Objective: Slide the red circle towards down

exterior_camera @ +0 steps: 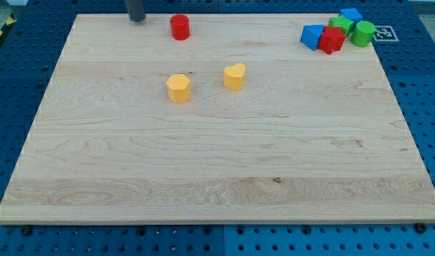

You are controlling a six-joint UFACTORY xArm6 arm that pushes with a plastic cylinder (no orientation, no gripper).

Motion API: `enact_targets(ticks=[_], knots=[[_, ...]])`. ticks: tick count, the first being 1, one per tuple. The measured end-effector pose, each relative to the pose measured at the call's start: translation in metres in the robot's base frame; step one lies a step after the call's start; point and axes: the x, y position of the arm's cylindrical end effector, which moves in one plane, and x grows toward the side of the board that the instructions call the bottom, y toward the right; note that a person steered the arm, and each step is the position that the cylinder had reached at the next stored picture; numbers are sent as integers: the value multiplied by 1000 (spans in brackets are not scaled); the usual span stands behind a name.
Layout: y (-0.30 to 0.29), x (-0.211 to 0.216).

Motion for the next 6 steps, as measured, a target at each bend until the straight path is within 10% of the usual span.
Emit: enact_targets(ticks=[6], knots=[[76,35]])
